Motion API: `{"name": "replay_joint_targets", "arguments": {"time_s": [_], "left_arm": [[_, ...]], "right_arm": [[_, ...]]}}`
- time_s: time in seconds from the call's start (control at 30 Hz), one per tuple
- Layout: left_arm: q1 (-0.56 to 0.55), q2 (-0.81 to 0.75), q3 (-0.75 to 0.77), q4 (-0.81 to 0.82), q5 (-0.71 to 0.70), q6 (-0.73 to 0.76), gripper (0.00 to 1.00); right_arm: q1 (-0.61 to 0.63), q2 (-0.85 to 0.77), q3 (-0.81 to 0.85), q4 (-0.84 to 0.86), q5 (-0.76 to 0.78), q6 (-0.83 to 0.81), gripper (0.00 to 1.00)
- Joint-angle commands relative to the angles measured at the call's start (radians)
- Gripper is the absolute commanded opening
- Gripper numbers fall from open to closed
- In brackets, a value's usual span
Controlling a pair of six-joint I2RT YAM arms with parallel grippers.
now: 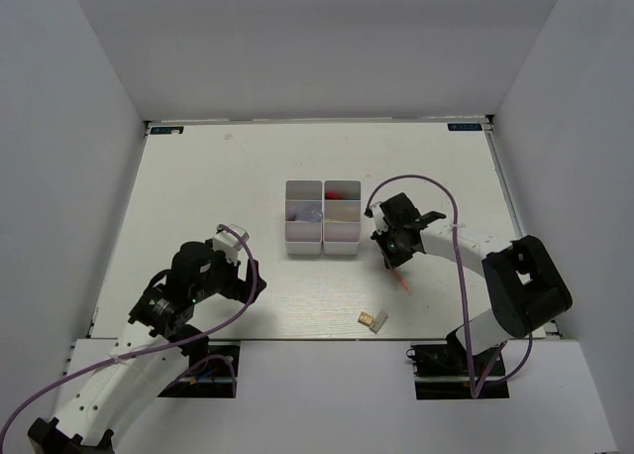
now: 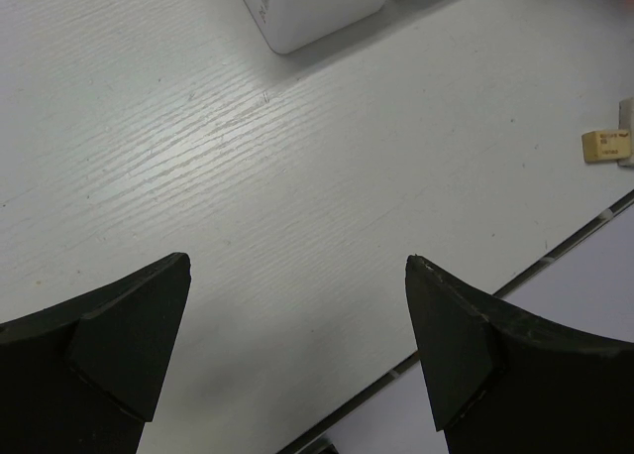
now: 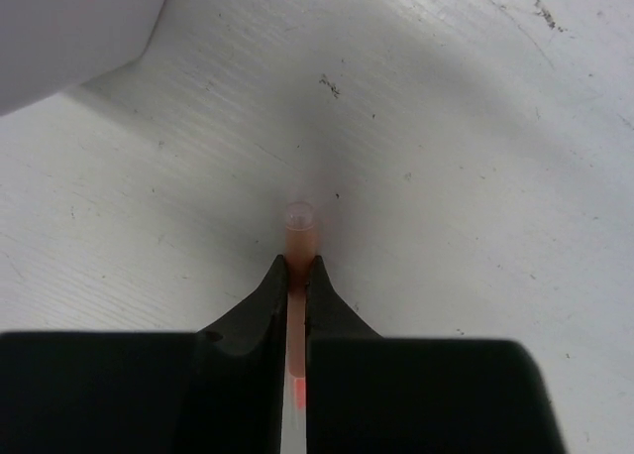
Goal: Sort the stationery into containers
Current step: Pick up the pen from the center of the board.
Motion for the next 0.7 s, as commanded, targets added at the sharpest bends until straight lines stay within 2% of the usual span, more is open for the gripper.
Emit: {"name": "replay_joint_targets", "arguments": {"time_s": [0.0,0.17,0.27,0.3,0.4,0.53,0.6,0.63,0.67], "left_arm": [[0.006,-0.009,-0.002,0.015,0.015,0.005,1.00],[0.006,-0.013,0.000,0.014,0.011,0.007,1.00],[0.006,-0.014,-0.003,0.014,0.014,0.005,1.00],[0.006,-0.010,-0.005,0.017,0.018,0.005,1.00],[0.006,-0.002,-0.003,0.020,0.020,0.007,1.00],[0.006,-0.002,-0.003,0.015,0.015,0.010,1.00],[0.008,-0.002,-0.003,0.018,0.014,0.007,1.00],[0.008,-0.002,-0.003,0.017,0.009,0.007,1.00],[0.006,-0.002,-0.006,0.018,0.011,0.007,1.00]], "right_arm": [[0.000,0.034,-0.019,-0.046,-0.065,0.022,0.00],[-0.002,0.008,-0.012,-0.069,-0.076,-0.003,0.00],[0.000,-0.067,-0.009,-0.076,-0.041,-0.049,0.00],[0.000,-0.137,-0.006,-0.077,-0.036,-0.063,0.00],[-0.002,-0.219,0.023,-0.089,-0.073,-0.148,0.00],[0.000,-0.296,0.131,-0.142,-0.216,-0.236,0.00],[0.003,-0.293,0.203,-0.142,-0.261,-0.288,0.00],[0.003,-0.279,0.221,-0.145,-0.349,-0.311,0.00],[0.003,-0.271,0.262,-0.125,-0.373,-0.345,0.00]]}}
